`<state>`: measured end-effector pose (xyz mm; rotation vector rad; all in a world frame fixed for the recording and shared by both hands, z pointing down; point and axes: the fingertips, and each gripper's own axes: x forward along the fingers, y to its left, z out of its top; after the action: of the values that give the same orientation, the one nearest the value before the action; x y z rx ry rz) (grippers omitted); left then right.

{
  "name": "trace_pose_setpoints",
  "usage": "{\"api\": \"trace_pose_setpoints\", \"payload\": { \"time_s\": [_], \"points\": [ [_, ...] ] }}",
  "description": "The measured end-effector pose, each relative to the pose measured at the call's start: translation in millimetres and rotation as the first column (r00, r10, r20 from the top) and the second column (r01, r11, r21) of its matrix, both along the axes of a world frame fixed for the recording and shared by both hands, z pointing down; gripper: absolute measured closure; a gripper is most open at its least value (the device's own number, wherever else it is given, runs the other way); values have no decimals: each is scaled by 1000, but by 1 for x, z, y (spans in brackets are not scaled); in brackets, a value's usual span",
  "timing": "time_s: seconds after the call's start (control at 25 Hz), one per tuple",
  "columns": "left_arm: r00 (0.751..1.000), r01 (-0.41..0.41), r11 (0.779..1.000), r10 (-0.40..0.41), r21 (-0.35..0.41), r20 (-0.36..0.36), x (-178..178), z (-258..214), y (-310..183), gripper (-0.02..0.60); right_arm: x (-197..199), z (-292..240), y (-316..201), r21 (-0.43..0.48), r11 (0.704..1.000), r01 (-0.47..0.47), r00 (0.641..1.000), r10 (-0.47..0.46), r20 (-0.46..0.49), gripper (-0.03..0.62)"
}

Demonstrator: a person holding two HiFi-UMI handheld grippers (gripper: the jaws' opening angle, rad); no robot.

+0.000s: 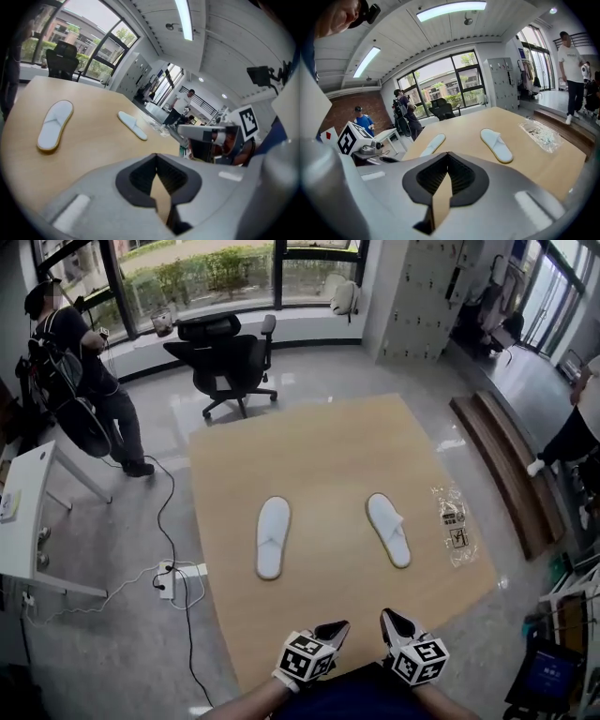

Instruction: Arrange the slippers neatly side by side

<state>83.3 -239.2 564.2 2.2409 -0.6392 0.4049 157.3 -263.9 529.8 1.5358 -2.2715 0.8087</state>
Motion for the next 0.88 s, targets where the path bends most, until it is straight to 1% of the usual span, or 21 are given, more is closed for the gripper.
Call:
{"api": "trace_pose_setpoints", "payload": {
  "time_s": [0.2, 0.36, 0.52, 0.64, 0.72, 0.76, 0.8, 0.88],
  "points": [
    [995, 85, 994, -88, 65, 38, -31, 0, -32, 580, -23, 10, -20, -20, 997, 76, 997, -76, -13, 583],
    [985, 152, 984, -158, 92, 64, -49, -1, -54, 578, -31, 17, -44, -13, 995, 102, 995, -101, 19, 583],
    [970, 193, 972, -210, 130, 124, -62, 0, -70, 578, -32, 18, -67, 20, 993, 113, 992, -113, 47, 583],
    [951, 242, 955, -269, 172, 154, -69, -2, -87, 578, -27, 18, -89, 65, 989, 132, 990, -134, 40, 582],
    [943, 251, 947, -286, 198, 171, -69, -4, -97, 578, -24, 18, -100, 87, 985, 147, 988, -151, 32, 582],
    [940, 248, 946, -287, 209, 185, -68, -4, -102, 565, -22, 19, -104, 93, 983, 156, 987, -159, 29, 580],
    [936, 242, 946, -286, 218, 203, -68, -2, -106, 512, -20, 21, -109, 98, 982, 163, 986, -166, 24, 576],
    [926, 232, 944, -288, 235, 244, -69, 6, -118, 485, -10, 30, -120, 99, 981, 167, 986, -169, 11, 517]
  ]
}}
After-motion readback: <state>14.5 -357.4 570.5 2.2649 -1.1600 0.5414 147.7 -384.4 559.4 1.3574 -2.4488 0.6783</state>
